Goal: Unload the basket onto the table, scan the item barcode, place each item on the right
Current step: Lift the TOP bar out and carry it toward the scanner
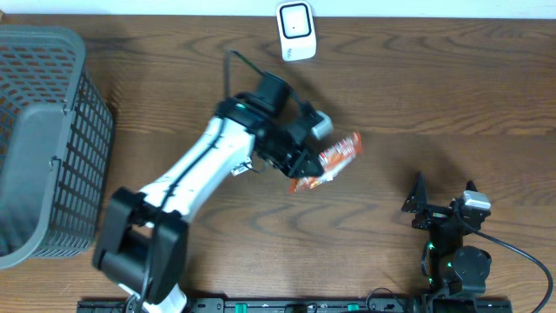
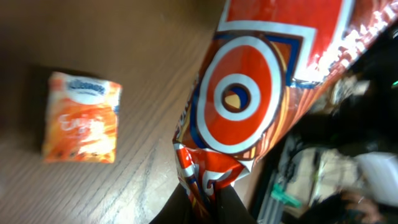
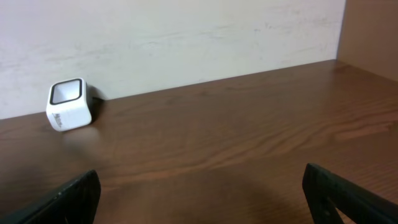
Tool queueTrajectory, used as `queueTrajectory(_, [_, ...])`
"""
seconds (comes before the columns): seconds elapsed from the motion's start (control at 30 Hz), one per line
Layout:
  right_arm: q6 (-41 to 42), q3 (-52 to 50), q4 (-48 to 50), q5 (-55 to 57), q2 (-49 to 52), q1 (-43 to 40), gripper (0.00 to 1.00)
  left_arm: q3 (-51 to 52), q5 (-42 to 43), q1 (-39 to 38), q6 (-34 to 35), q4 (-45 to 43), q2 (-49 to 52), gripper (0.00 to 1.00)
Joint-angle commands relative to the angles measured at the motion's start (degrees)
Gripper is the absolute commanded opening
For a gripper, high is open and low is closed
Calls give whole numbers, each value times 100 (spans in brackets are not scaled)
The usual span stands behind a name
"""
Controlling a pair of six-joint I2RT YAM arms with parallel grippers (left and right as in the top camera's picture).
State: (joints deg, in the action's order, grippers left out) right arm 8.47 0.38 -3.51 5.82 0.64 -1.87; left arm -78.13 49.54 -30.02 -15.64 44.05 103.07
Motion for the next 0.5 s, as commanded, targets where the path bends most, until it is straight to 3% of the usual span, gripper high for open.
queueTrajectory(0.0, [-61,-7,-13,28,-15,-17,99,-9,-640,-476,-533,-101,278,8])
queueTrajectory(0.23, [-61,-7,-13,28,-15,-17,99,-9,-1722,-1314,-426,-695,802,8])
queueTrajectory(0.47, [-63,-7,-13,28,-15,-17,99,-9,-3228,-1672,767,-1425,1231,8])
